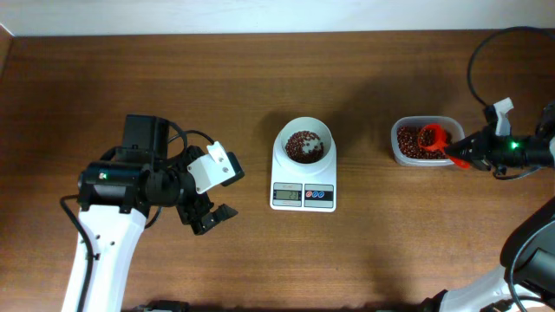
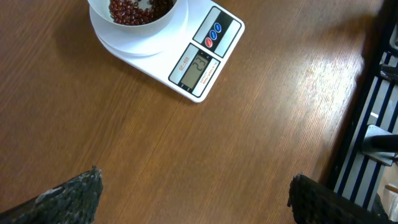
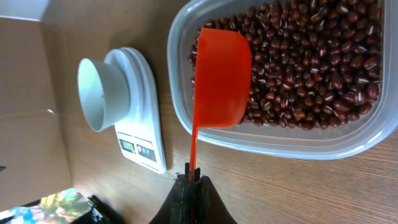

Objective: Scoop and weigh 50g on scale
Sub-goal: 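Drag the scoop through the beans to fill it, then lift the filled scoop and carry it left over the white bowl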

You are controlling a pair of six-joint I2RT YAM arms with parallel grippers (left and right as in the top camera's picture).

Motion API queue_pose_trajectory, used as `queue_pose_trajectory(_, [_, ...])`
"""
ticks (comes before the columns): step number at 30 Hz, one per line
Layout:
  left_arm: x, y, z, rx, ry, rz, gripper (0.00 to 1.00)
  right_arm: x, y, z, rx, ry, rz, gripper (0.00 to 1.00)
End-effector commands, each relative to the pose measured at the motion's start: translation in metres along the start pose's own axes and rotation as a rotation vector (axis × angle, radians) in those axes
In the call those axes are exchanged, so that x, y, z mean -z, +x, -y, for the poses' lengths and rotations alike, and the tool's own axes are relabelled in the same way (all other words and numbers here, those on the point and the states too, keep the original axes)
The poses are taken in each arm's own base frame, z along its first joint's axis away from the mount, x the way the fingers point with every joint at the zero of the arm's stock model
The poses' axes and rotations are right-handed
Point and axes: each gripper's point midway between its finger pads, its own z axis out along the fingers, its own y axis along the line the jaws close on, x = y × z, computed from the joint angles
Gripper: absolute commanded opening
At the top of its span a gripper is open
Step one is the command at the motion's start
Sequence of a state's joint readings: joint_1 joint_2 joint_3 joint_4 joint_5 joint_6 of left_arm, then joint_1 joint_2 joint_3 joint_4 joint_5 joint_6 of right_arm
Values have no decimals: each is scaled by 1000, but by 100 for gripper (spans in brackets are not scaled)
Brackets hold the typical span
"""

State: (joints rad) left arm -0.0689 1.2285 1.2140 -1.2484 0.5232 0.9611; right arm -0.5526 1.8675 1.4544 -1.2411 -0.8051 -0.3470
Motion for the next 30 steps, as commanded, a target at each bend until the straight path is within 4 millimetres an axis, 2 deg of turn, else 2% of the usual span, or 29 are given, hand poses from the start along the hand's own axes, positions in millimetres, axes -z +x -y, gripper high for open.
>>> queue_pose_trajectory(1, [5,-4,-2,2,-13,12,99,1,-3,-8,-2,-77,27,4])
queue_pose_trajectory(13, [5,-4,-2,2,-13,12,99,5,-14,-37,-1,-244,88,4])
queue_pose_trajectory(16, [5,-4,-2,2,-13,12,99,0,-13,-43,12,-254,74,4])
queue_pose_trajectory(26, [5,-4,-2,2,-13,12,99,-46,8,-94,124,-292,-79,4])
queue_pose_trajectory(30, [5,-4,-2,2,-13,12,99,-65,19,-125,188,-355,-135,4])
